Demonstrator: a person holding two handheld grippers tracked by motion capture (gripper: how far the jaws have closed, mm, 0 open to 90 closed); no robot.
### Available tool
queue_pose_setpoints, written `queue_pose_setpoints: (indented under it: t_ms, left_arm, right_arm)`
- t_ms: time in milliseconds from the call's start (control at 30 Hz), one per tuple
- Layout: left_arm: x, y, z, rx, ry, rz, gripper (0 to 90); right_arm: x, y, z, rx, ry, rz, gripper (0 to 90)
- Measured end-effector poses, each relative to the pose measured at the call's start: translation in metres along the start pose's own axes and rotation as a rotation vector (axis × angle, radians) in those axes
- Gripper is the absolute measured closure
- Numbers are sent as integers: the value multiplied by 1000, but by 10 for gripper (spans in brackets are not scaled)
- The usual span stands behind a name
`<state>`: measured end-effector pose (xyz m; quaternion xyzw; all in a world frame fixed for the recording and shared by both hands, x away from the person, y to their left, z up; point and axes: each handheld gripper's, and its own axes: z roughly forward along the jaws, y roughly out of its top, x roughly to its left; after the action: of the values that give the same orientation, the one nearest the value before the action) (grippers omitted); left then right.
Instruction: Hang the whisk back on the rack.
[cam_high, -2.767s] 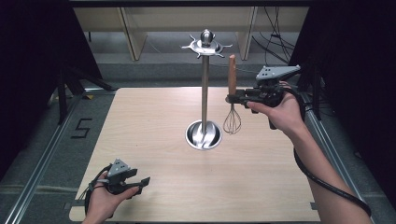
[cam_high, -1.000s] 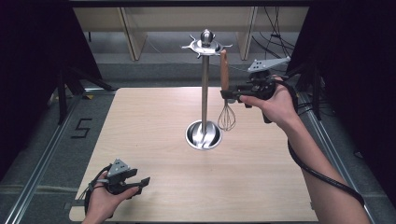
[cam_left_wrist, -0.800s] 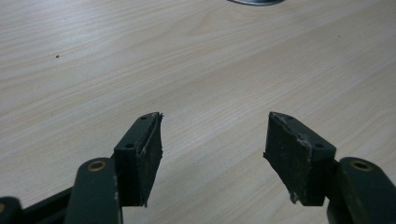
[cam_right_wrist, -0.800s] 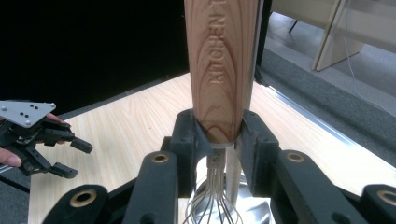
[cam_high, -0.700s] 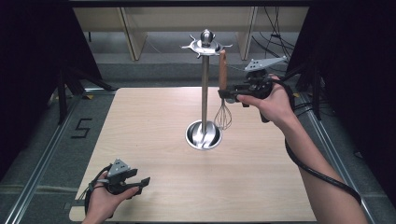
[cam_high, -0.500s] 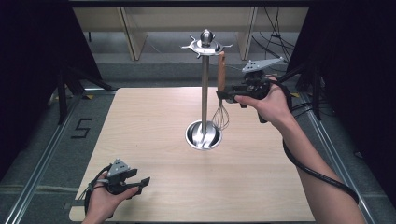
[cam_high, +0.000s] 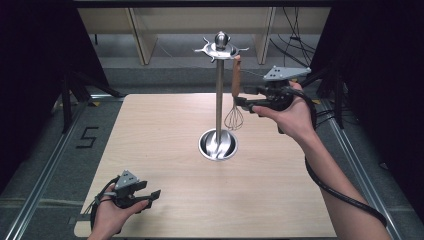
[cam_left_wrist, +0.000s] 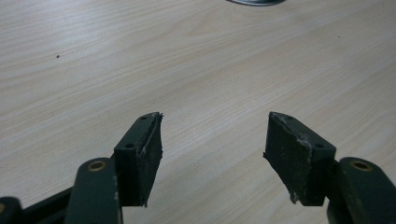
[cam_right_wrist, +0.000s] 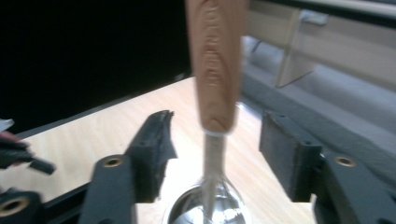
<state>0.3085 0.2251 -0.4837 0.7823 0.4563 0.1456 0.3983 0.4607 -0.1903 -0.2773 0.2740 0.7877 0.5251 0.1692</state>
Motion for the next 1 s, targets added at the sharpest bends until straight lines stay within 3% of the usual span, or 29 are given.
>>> queue_pose_setpoints:
  t_ms: [33,67,200,367,400,433,467,533,600,767,867,933,1000]
  left_arm:
    - [-1,0,1,-7,0,-6,356]
    - [-1,0,0,-10,1,-4,356]
    - [-1,0,0,2,2,-5,356]
    - [-1,0,1,-4,2,-6,356]
    - [-1,0,1,-3,3,-6,356]
    - [-1,0,1,-2,4,-5,356]
    - [-1,0,1,1,3,-5,356]
    - [-1,-1,2,-5,2,-6,356]
    - [-1,-1,2,-6,1,-6,356]
    - [-1,0,1,5,7,-6,356]
    - [-1,-1,1,-1,5,-7,356]
    - [-1,0,0,5,14,-3,356]
    - [0,0,0,10,14,-2,356]
  right_arm:
    - [0,0,0,0,0,0,421]
    - [2,-4,-6,-16,-54,-21,410]
    - [7,-16,-17,-4,-83,-40,380]
    - [9,-31,-27,3,-104,-39,365]
    - [8,-35,-29,3,-103,-56,360]
    - [11,-40,-32,8,-119,-30,353]
    - [10,-44,-35,4,-128,-59,342]
    - [12,-54,-40,11,-121,-41,330]
    - [12,-58,-42,5,-133,-59,330]
    - [14,-78,-52,12,-143,-46,339]
    - [14,-95,-57,35,-144,-47,389]
    - [16,-120,-60,73,-141,-1,499]
    - [17,-130,-61,97,-138,14,537]
